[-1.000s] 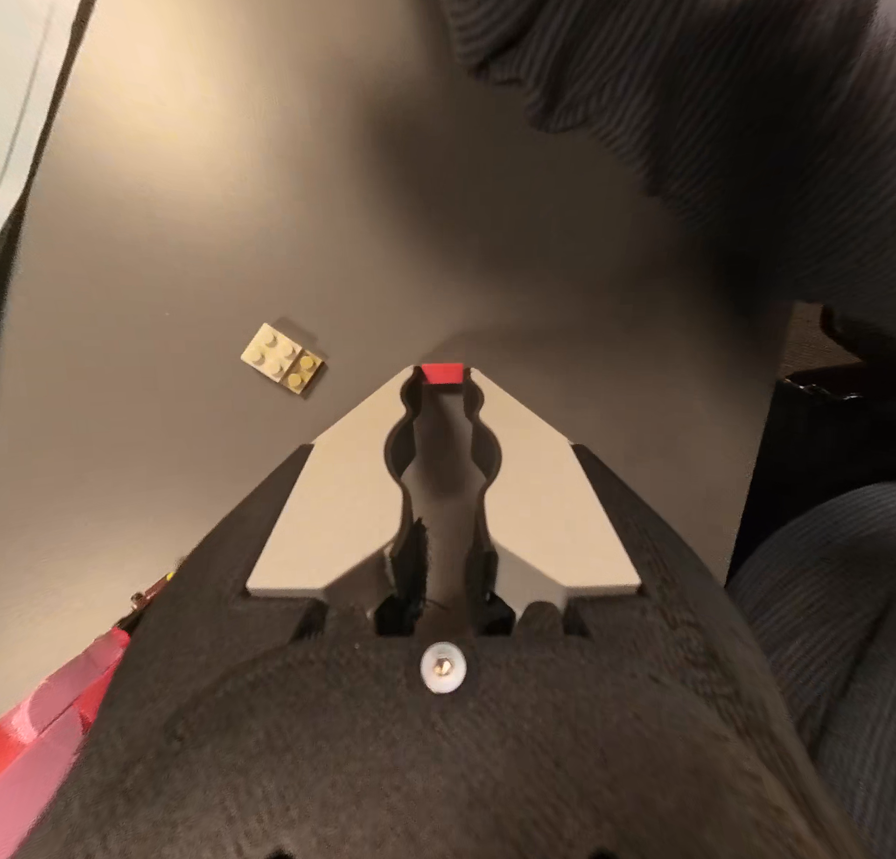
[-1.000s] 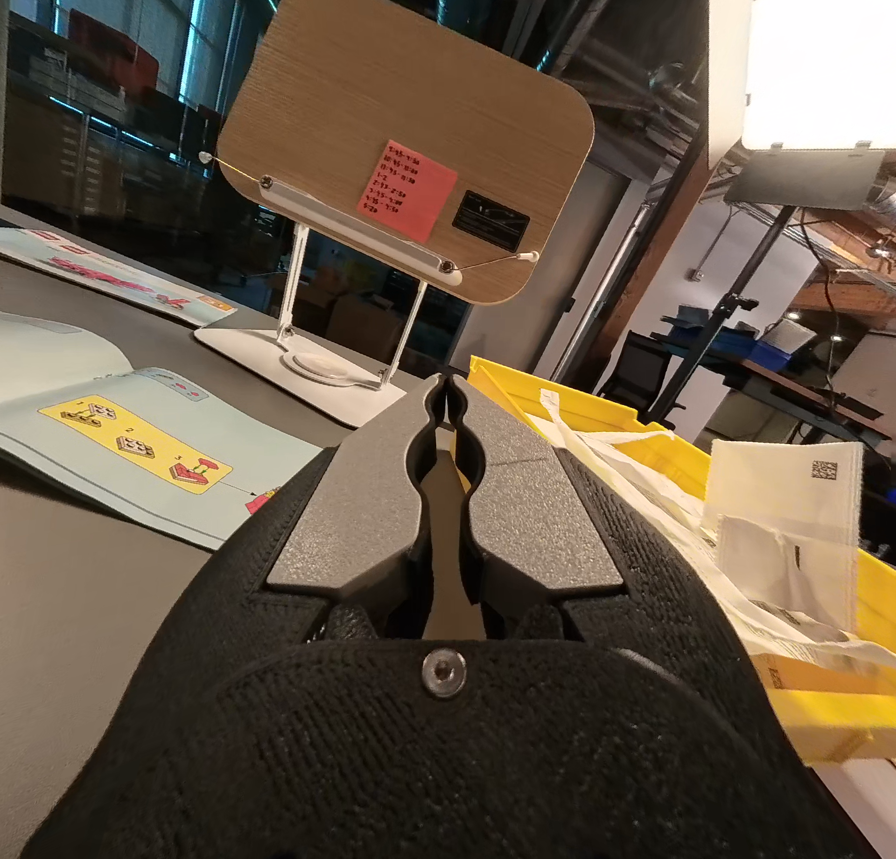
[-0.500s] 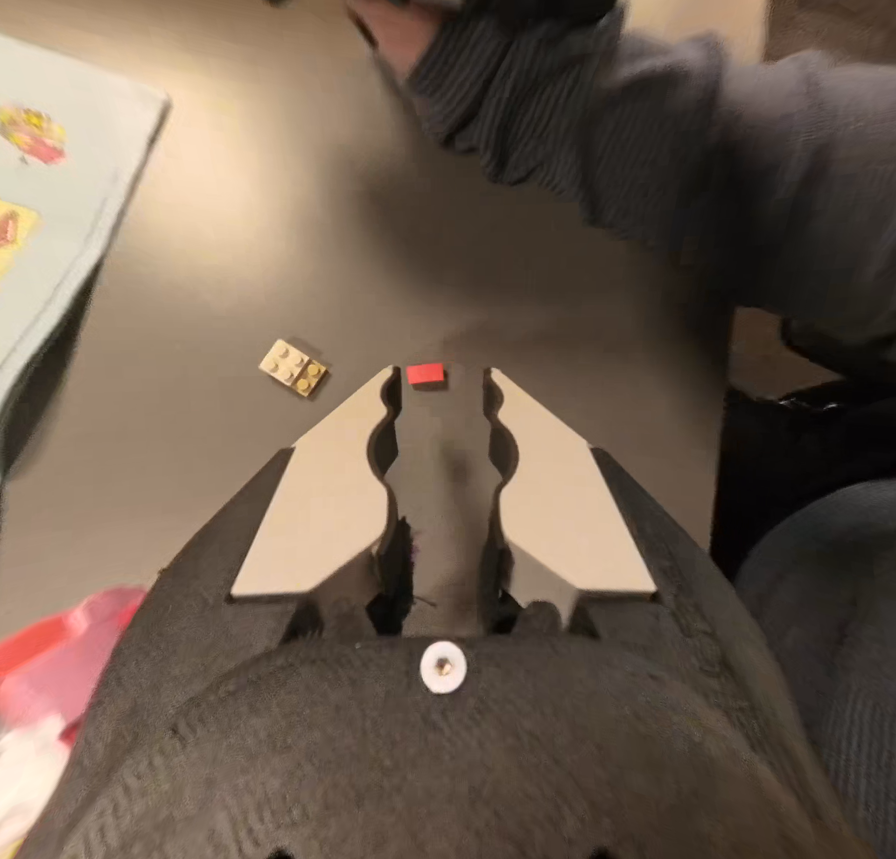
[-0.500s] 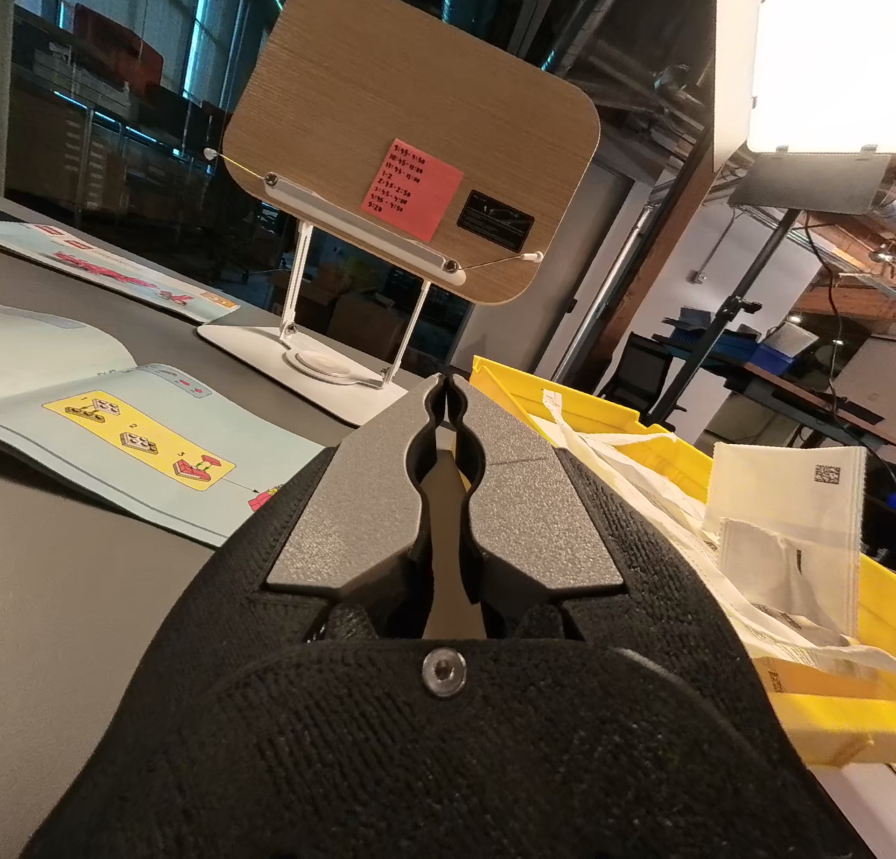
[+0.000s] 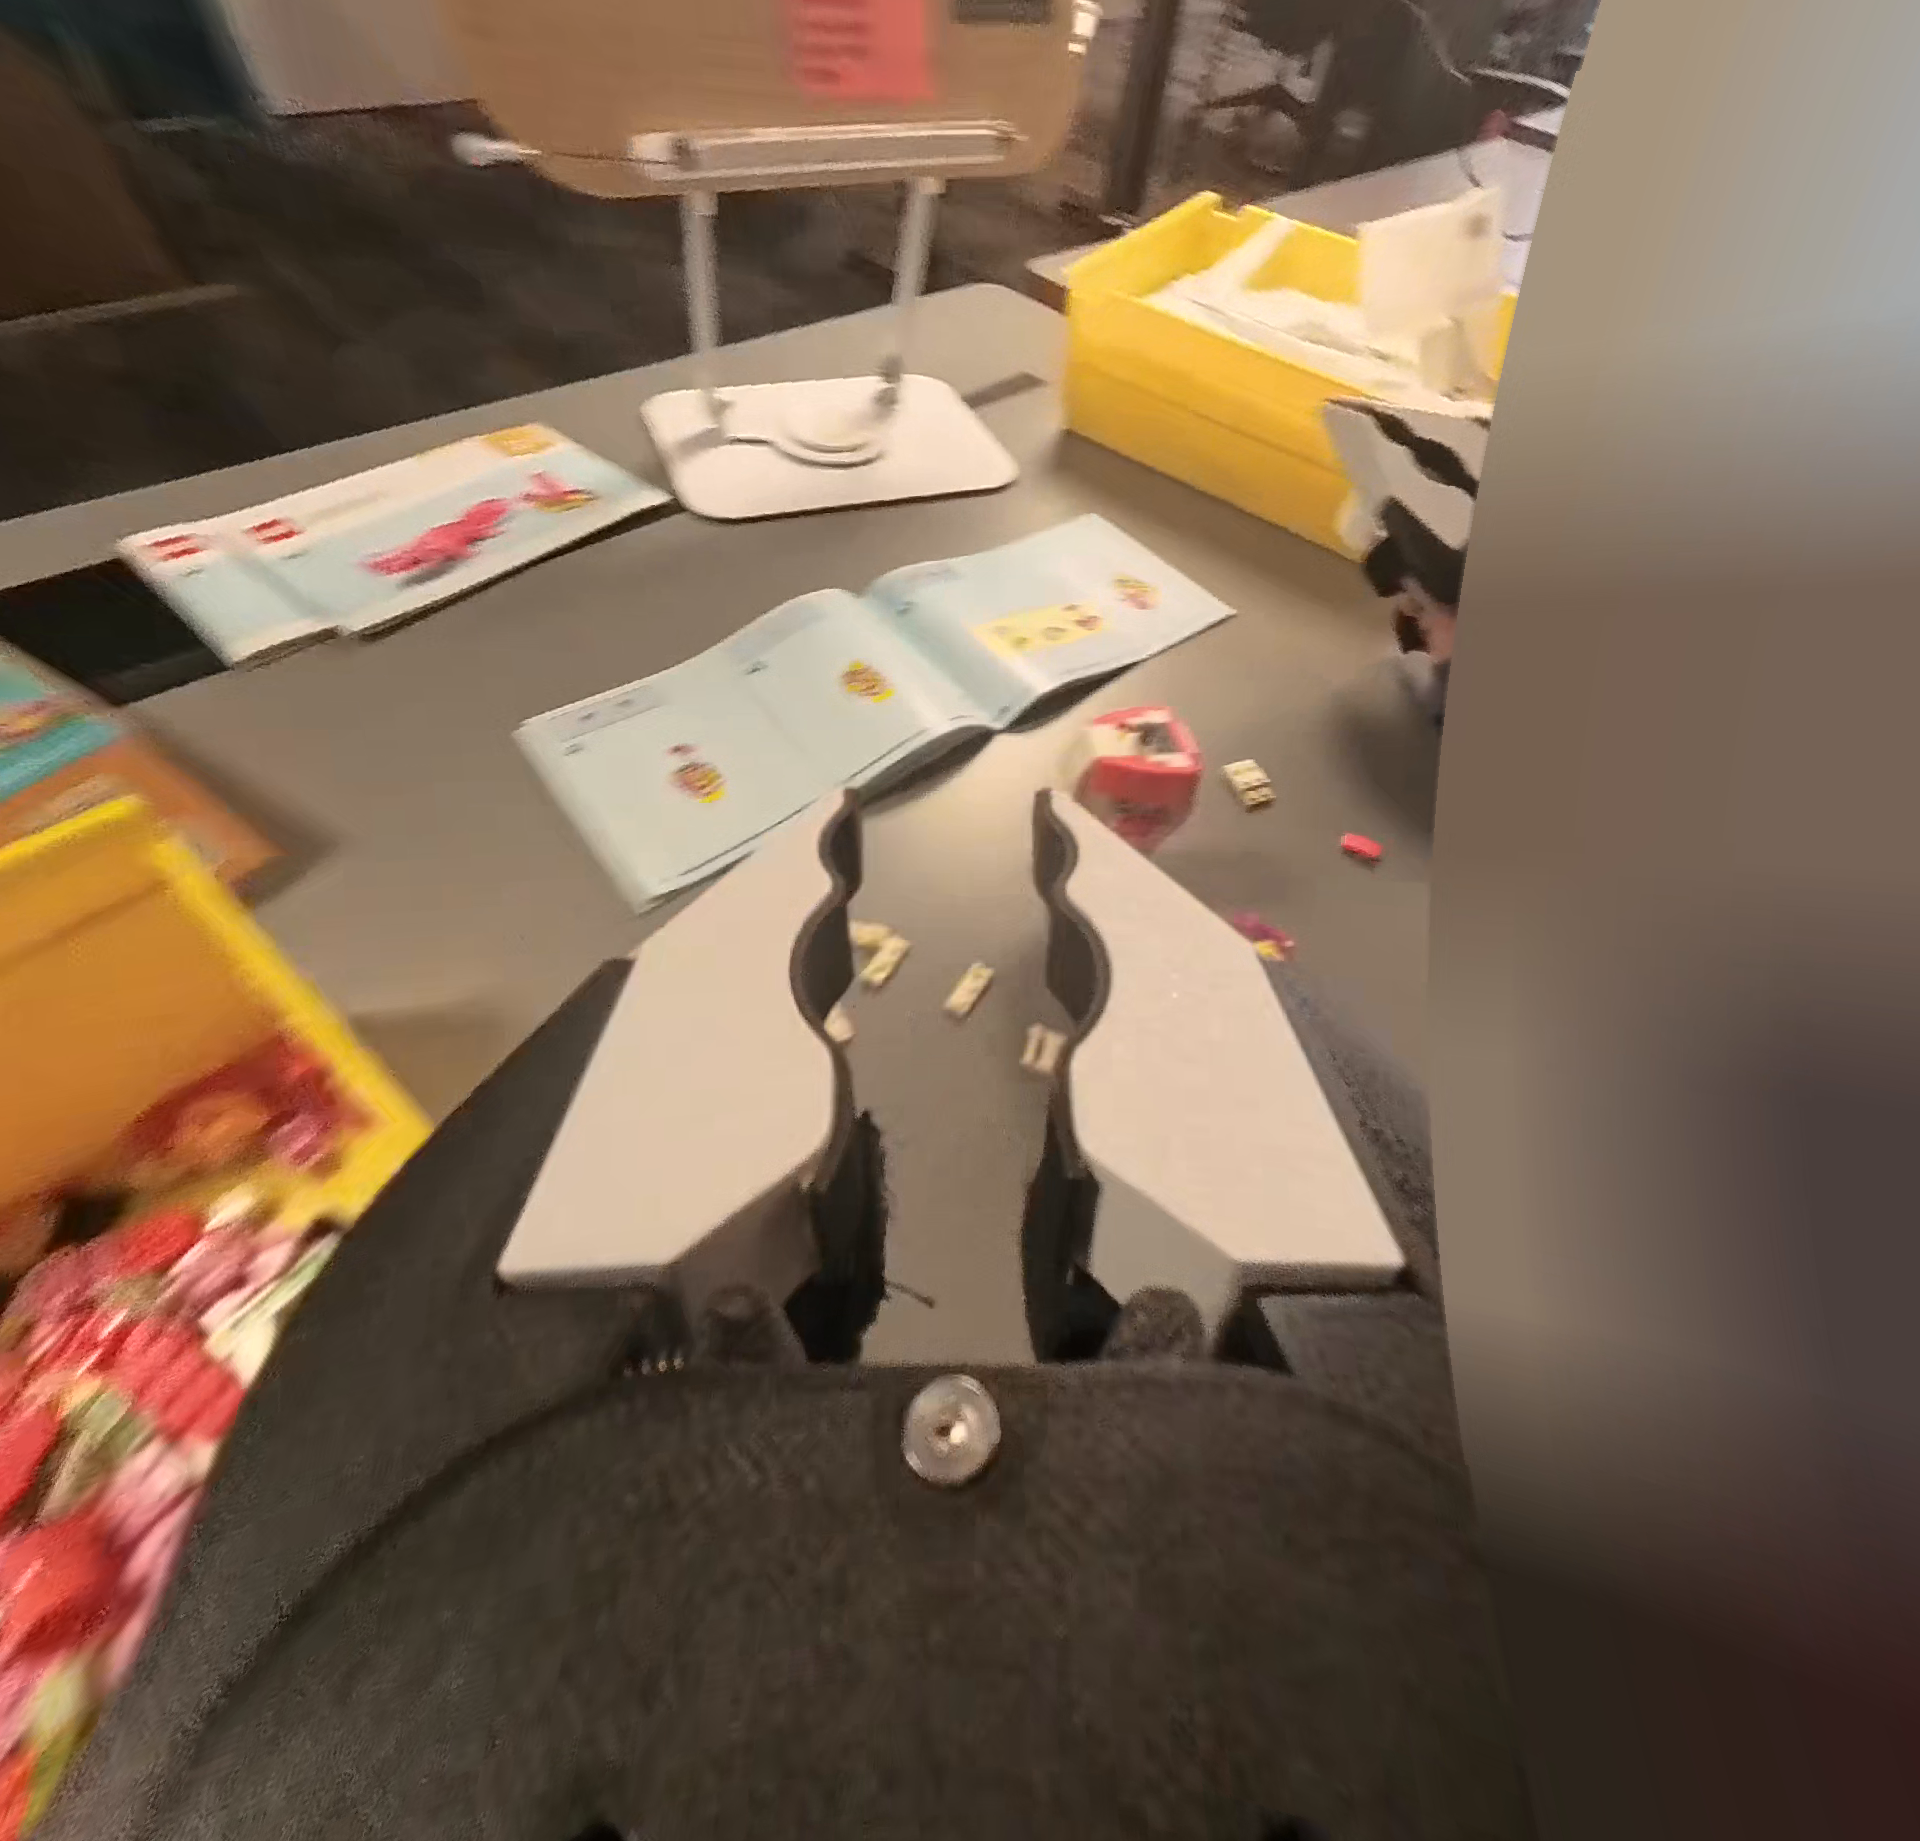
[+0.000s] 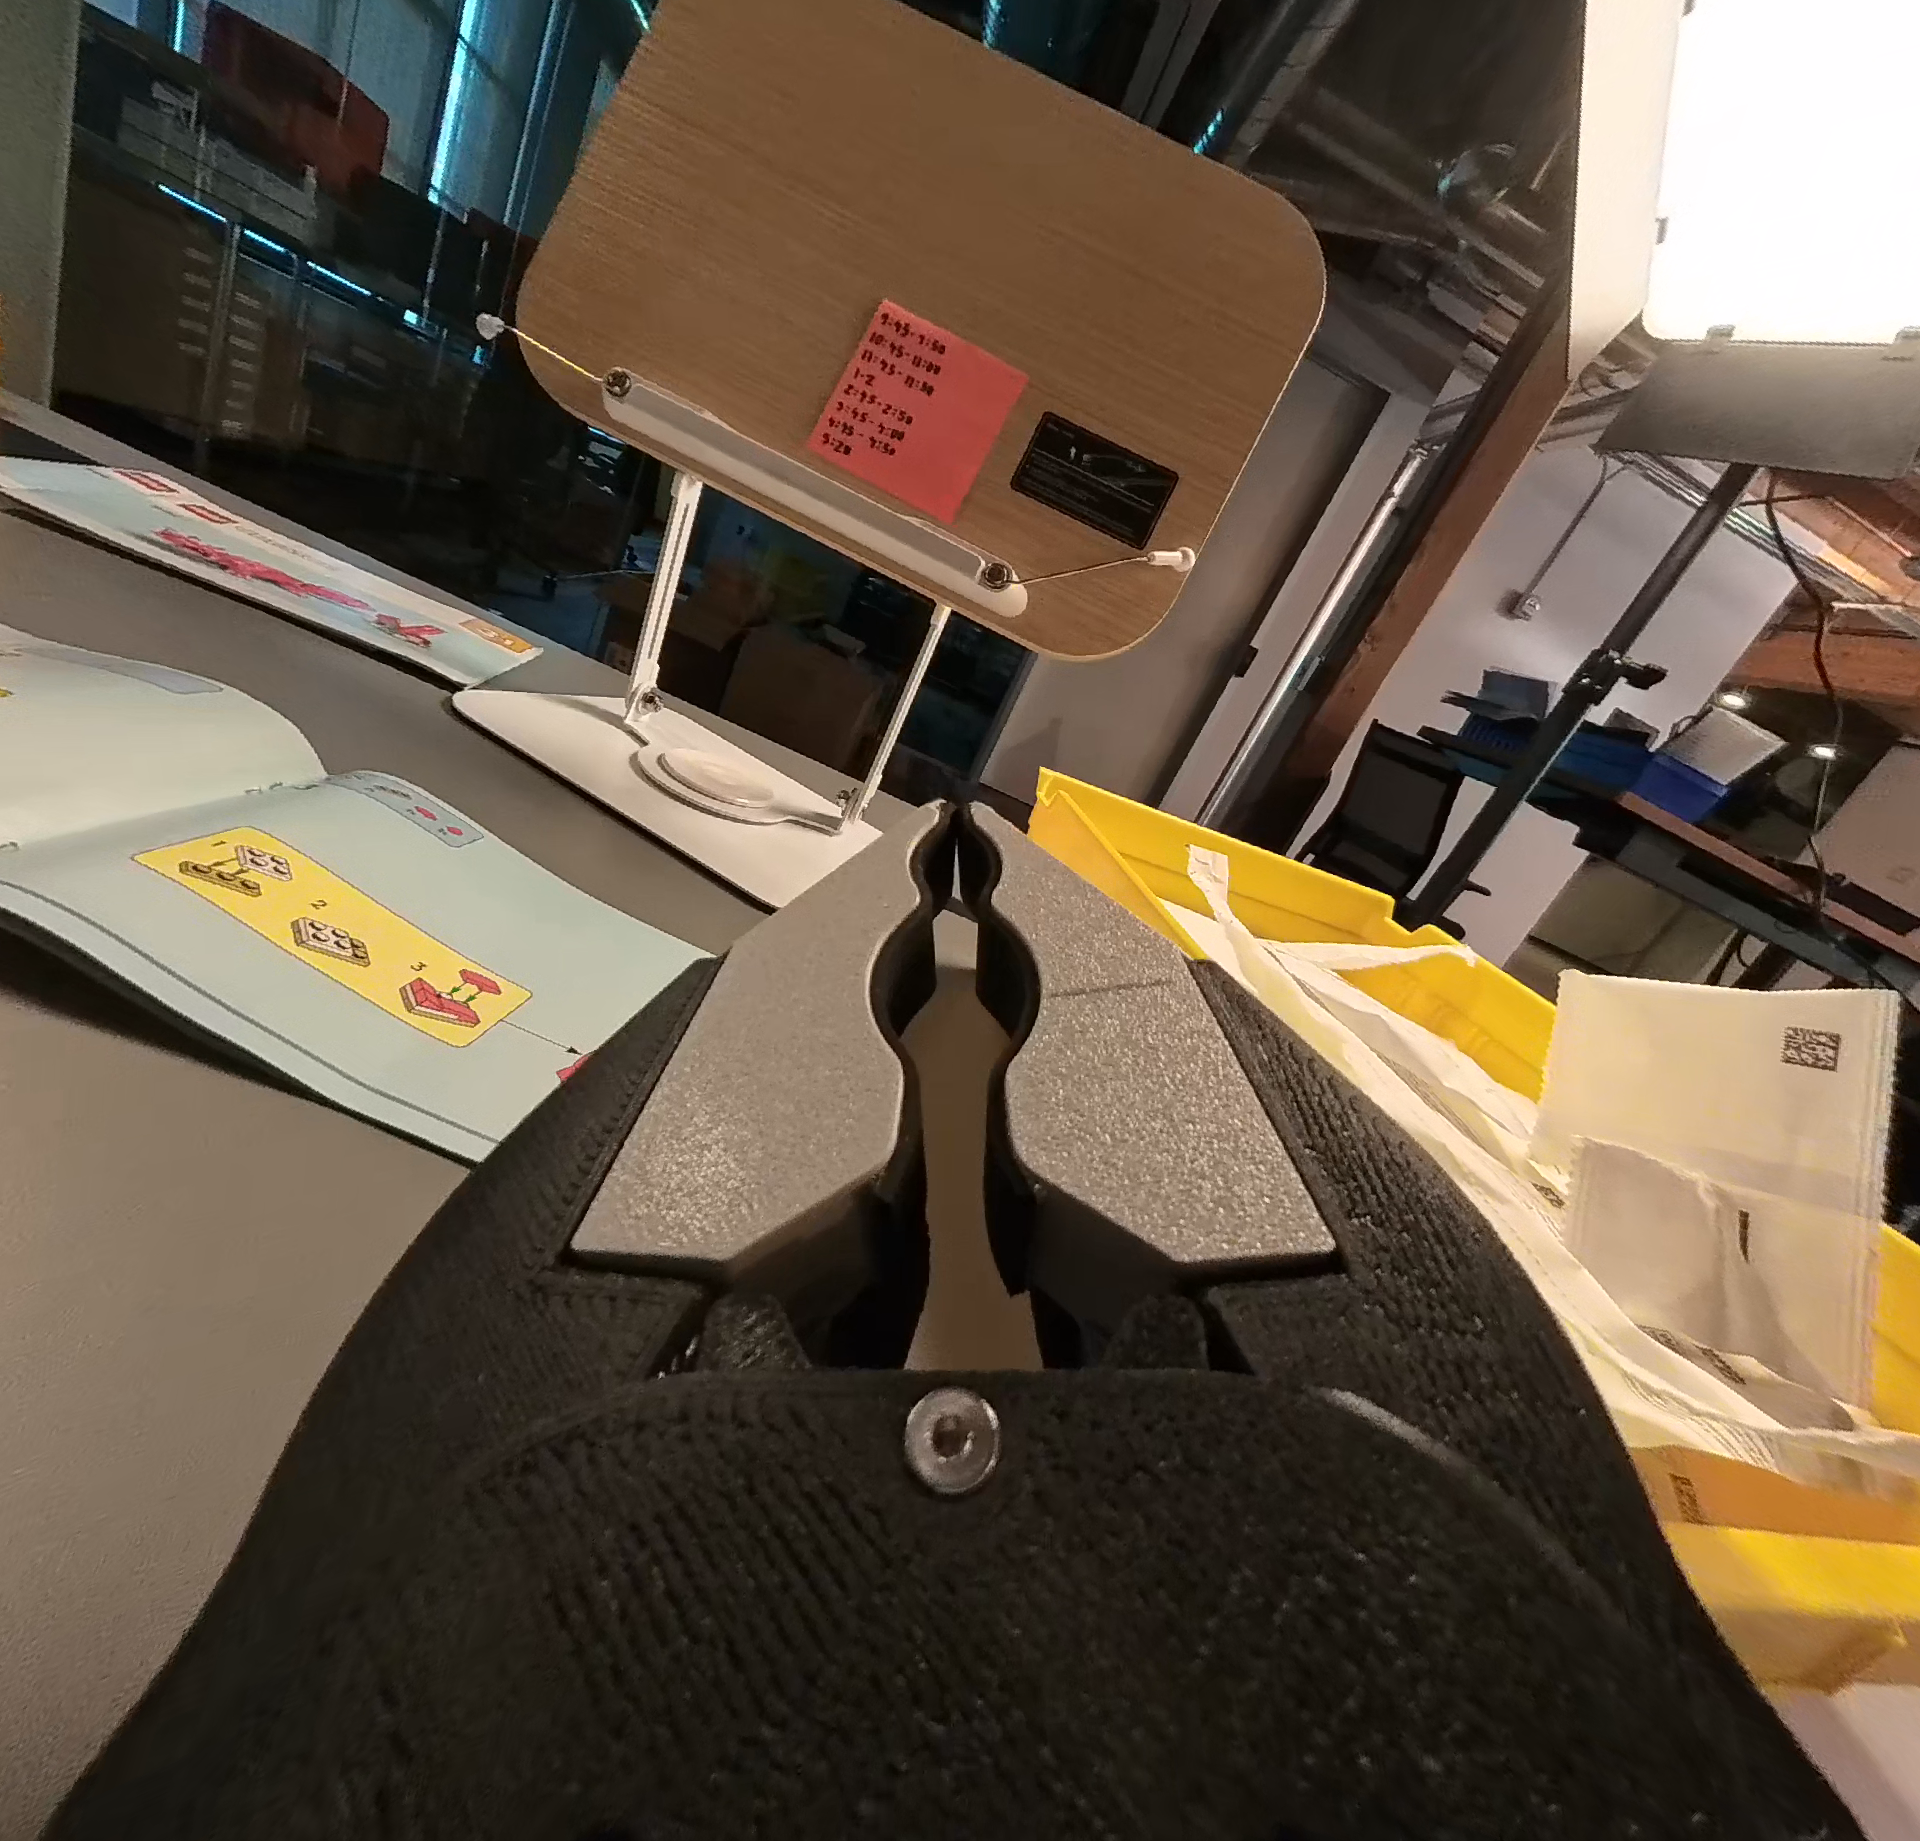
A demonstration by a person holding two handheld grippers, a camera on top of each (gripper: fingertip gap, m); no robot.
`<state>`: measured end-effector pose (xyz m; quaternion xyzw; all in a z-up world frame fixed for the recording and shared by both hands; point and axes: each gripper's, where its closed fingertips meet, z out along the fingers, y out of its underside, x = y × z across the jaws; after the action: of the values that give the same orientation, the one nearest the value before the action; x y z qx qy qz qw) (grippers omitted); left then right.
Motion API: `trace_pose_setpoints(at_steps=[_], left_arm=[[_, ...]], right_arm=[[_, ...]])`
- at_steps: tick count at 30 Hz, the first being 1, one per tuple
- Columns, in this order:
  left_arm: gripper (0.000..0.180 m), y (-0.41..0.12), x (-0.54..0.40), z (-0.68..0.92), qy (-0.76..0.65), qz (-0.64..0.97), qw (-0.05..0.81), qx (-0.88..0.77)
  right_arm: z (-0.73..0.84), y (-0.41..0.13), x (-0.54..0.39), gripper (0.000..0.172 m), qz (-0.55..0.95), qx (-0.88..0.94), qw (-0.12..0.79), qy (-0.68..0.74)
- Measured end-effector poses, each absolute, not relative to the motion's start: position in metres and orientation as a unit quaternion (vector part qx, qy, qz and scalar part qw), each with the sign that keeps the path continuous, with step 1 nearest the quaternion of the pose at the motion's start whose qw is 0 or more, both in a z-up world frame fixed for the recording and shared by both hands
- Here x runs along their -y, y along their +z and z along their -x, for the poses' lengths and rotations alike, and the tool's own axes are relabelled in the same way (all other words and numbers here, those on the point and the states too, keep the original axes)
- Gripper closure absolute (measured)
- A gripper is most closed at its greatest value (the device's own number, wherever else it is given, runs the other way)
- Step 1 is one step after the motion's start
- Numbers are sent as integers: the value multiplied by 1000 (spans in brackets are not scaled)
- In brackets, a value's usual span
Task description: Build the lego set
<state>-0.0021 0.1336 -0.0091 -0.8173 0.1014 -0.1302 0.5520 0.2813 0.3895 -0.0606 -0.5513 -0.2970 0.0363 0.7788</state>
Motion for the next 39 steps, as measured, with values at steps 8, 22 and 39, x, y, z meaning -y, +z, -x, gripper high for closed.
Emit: trace_pose_setpoints(at_steps=[8, 22, 39], left_arm=[[149, -2, -92, 91, -76, 814, 576, 10], [146, -34, -58, 166, -9, 871, 486, 67], [137, -127, -90, 190, -45, 977, 197, -74]], right_arm=[[-283, -62, -391, 172, 557, 292, 777, 36], [-288, -64, -394, 172, 566, 281, 774, 32], [-286, -76, -403, 172, 580, 304, 753, -56]])
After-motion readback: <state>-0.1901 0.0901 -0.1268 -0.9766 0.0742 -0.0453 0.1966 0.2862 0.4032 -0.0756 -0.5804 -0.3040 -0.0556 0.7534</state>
